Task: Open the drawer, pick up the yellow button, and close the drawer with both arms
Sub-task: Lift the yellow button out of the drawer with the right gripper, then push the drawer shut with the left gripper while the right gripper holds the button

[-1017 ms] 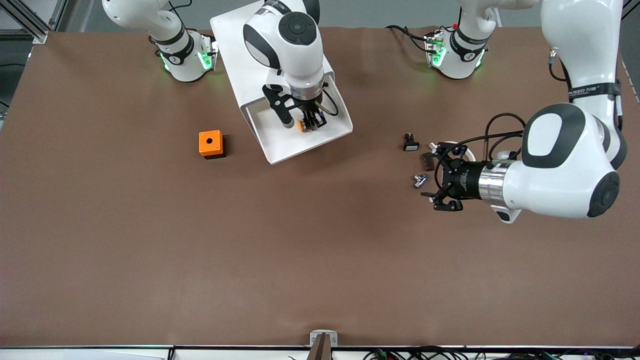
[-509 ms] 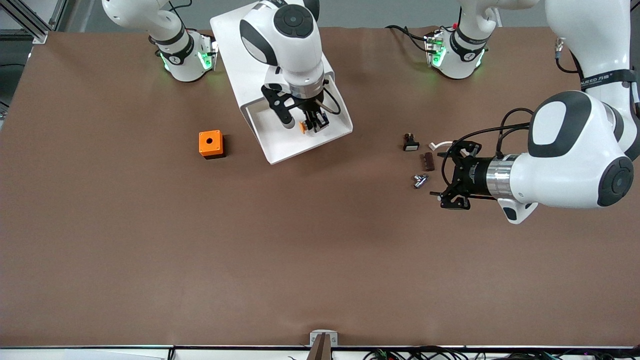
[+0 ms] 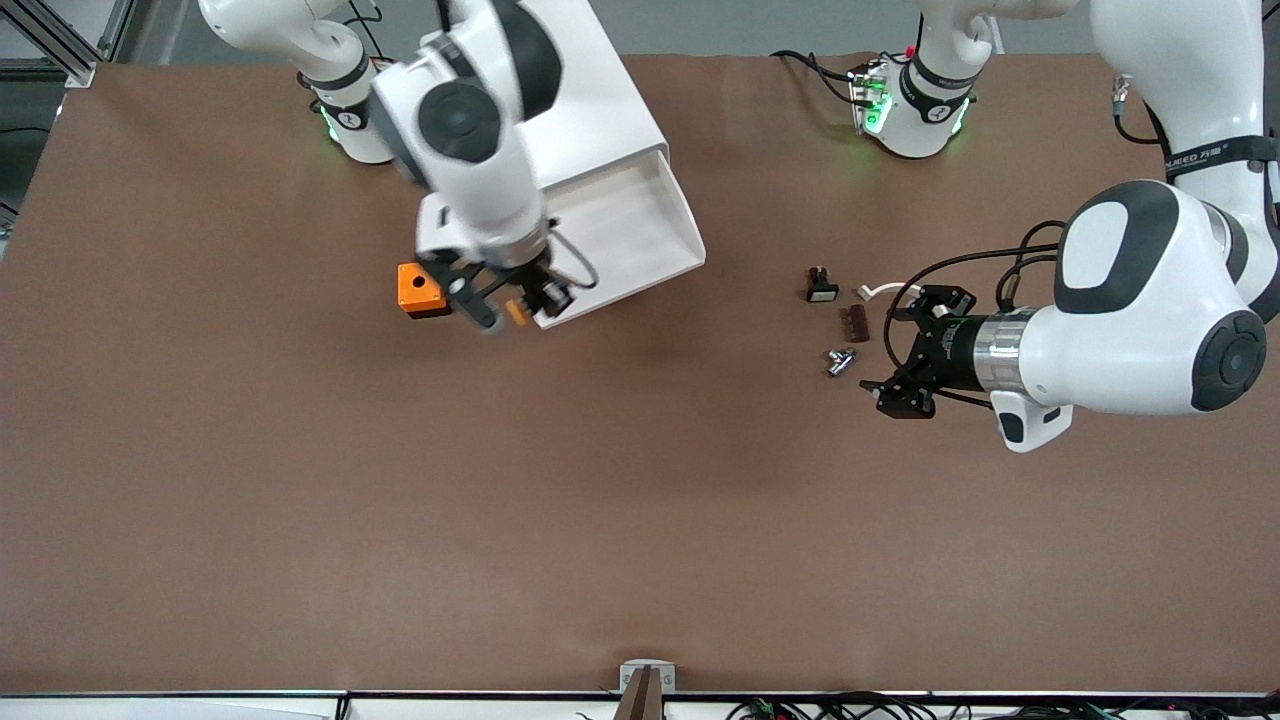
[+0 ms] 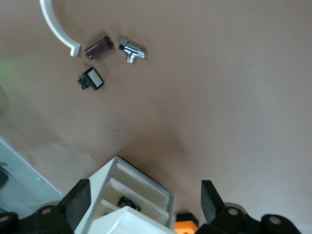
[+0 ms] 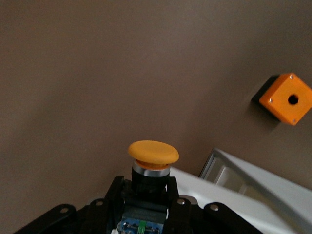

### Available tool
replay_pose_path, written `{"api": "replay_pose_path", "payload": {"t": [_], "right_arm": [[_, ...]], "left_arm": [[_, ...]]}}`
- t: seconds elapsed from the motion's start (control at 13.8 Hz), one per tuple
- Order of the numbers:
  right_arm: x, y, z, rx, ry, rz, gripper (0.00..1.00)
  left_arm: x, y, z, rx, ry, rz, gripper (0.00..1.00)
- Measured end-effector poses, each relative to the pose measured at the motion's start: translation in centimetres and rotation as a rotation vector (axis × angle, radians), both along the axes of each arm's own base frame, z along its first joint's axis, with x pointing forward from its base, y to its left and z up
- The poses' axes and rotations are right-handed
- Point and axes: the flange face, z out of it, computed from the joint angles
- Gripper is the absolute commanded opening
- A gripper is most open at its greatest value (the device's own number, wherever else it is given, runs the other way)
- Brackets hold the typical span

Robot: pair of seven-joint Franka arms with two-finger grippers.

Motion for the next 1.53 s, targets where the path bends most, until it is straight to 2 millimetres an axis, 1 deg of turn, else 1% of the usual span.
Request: {"api": "replay_pose_path", "payload": {"t": [0.15, 0.22, 0.36, 0.44, 0.51, 0.58, 0.65, 0.8, 0.94, 1.16, 1.38, 1.53], "right_arm": [[3.7, -7.0, -0.2, 0.000, 0.017, 0.099, 0.00], [5.2, -10.5, -0.4, 0.003, 0.023, 0.145, 0.00], [7.6, -17.3, -1.0, 0.011, 0.032, 0.233, 0.00], [8.5, -20.7, -1.6, 0.015, 0.039, 0.272, 0.00], [9.4, -24.4, -2.5, 0.020, 0.048, 0.313, 0.00], [10.1, -27.8, -3.7, 0.026, 0.049, 0.355, 0.00], [10.6, -31.2, -5.0, 0.031, 0.047, 0.396, 0.00], [11.3, -37.1, -7.8, 0.039, 0.049, 0.452, 0.00], [11.6, -41.9, -10.7, 0.041, 0.045, 0.490, 0.00], [11.7, -47.9, -15.1, 0.035, 0.027, 0.550, 0.00], [11.5, -52.6, -19.5, 0.017, 0.002, 0.582, 0.01], [11.0, -55.2, -22.5, 0.007, -0.009, 0.619, 0.01]], "left_arm": [[0.0, -0.2, 0.0, -0.032, -0.037, -0.078, 0.99], [0.1, -0.4, 0.1, -0.050, -0.065, -0.120, 0.99], [0.3, -1.2, 0.0, -0.079, -0.128, -0.202, 0.99], [0.2, -2.1, -0.3, -0.081, -0.159, -0.249, 0.99], [0.1, -3.4, -0.7, -0.078, -0.187, -0.298, 0.99], [-0.2, -5.1, -1.3, -0.074, -0.209, -0.342, 0.99], [-0.6, -7.3, -2.1, -0.073, -0.224, -0.376, 0.99], [-1.6, -12.3, -4.0, -0.078, -0.262, -0.430, 0.99], [-3.0, -17.2, -5.9, -0.059, -0.318, -0.504, 0.99], [-6.0, -23.1, -8.1, -0.036, -0.356, -0.651, 0.99], [-9.3, -27.8, -9.0, -0.047, -0.375, -0.700, 0.99], [-11.8, -30.0, -10.3, -0.042, -0.352, -0.734, 0.99]]}}
